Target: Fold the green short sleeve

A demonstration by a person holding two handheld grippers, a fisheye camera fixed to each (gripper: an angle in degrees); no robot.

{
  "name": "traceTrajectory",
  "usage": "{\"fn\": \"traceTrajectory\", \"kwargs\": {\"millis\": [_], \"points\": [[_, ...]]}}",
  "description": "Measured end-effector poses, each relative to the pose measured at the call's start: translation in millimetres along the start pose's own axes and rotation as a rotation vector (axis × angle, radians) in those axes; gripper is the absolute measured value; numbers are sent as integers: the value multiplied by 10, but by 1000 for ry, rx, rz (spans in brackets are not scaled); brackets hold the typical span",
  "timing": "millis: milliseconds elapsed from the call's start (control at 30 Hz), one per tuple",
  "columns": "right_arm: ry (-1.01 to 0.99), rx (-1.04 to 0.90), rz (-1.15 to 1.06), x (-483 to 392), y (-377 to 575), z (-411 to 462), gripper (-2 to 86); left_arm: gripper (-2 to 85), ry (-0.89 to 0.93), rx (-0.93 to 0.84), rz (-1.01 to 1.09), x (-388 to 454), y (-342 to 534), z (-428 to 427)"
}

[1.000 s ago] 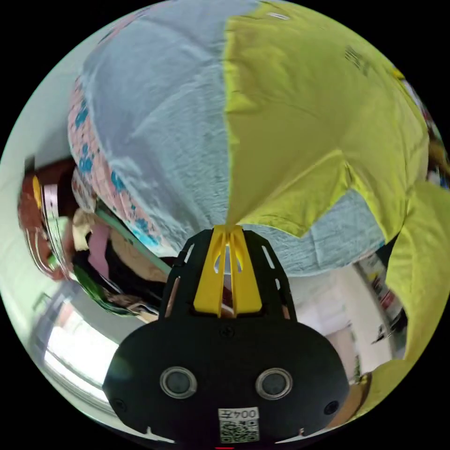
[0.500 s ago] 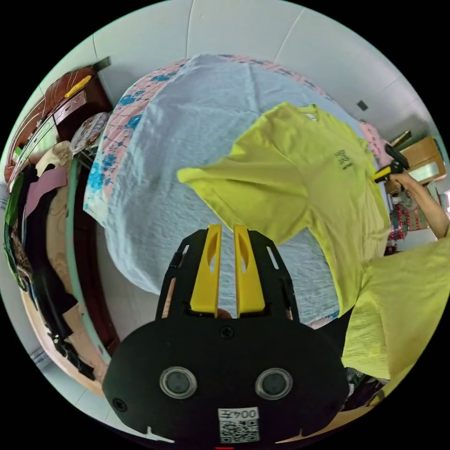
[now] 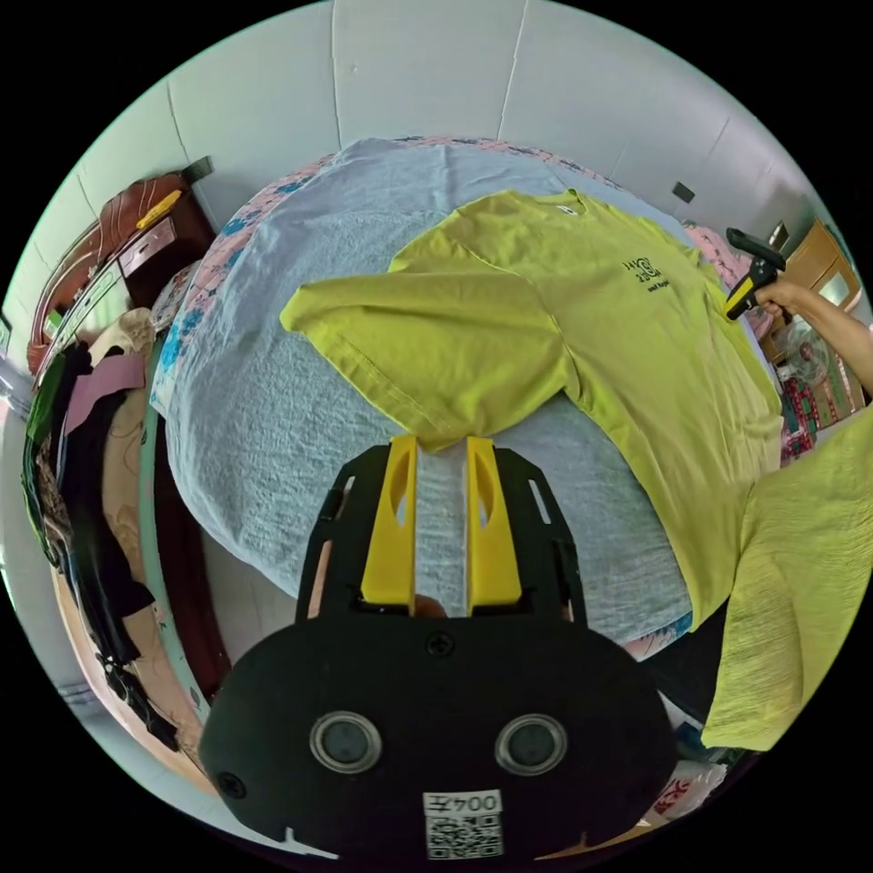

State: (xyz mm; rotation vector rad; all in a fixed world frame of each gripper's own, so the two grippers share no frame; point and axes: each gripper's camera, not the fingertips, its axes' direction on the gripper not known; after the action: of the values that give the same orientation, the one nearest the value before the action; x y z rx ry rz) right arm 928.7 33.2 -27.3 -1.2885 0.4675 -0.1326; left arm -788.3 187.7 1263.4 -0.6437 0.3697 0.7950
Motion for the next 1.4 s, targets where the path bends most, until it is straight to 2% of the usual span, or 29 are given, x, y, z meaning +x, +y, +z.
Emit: {"fn": "traceTrajectory", "kwargs": {"millis": [200, 267, 433, 600, 733, 967, 1100, 1267, 1400], "points": [[0, 17, 17, -47, 14, -74, -6, 21, -20, -184, 18, -15, -63, -388], [9, 21, 16, -80, 19, -104, -6, 18, 33, -233, -27, -78, -37, -483], [29, 0, -2, -146, -5, -166, -7, 14, -5, -336, -58, -213, 84, -328], [45, 6, 2, -203, 31, -225, -7, 17, 77, -234, -149, -428, 317, -594], [29, 52, 27, -204, 147, -274, -6, 14, 185, -57, -231, -479, 616, -741], [47, 208, 79, -276, 518, -316, 0, 4, 255, 178, -276, -67, 874, -867], [47, 344, 173, -274, 879, -385, 21, 4, 267, 201, -243, 332, 819, -827], [-103, 643, 336, -342, 1610, -469, 53, 8, 202, 168, -96, 1078, 589, -654], [-141, 698, 386, -472, 1882, -336, 53, 10, 159, 135, -35, 1450, 452, -517]]}}
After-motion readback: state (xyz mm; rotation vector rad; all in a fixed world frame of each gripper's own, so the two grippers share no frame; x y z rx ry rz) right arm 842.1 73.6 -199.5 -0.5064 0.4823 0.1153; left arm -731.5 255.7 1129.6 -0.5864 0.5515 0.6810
